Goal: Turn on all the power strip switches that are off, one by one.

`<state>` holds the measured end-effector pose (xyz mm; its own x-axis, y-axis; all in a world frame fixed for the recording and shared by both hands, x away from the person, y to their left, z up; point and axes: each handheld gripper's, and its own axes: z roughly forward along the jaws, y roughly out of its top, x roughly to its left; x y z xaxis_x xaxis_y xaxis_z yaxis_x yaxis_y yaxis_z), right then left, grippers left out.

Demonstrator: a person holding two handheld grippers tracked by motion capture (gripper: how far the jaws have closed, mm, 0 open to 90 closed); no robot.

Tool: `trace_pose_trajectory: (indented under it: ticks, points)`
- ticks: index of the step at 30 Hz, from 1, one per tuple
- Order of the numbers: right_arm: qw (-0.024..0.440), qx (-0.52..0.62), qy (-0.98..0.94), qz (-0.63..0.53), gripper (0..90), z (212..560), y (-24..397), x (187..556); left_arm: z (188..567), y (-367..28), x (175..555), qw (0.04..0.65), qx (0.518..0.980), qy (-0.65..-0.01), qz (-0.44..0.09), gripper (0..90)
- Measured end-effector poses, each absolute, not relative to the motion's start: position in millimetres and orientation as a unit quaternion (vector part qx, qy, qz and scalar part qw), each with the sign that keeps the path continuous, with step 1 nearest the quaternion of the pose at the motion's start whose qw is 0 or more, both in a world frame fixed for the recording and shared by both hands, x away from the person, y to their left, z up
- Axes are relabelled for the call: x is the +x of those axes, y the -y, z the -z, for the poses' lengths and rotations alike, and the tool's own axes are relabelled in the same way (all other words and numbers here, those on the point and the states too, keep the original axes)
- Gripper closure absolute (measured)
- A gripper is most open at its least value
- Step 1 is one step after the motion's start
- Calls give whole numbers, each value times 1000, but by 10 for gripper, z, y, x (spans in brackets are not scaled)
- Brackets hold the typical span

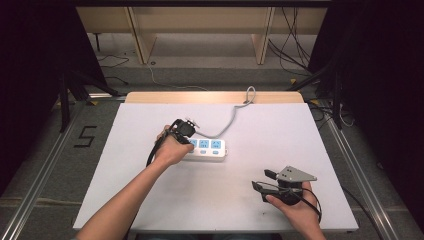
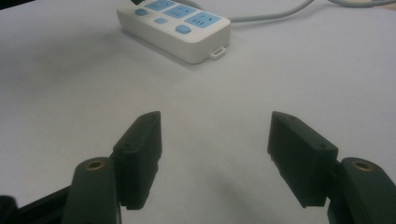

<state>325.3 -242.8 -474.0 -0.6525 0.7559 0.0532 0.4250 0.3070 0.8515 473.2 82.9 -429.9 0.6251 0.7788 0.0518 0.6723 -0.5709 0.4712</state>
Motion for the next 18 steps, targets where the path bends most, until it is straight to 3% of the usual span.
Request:
trace_pose_trajectory:
  ticks: [18]
  points:
    - [181,374,-788,-454,363,4739,2431,3250,4353,-798,4763,203,875,-424,-119,895]
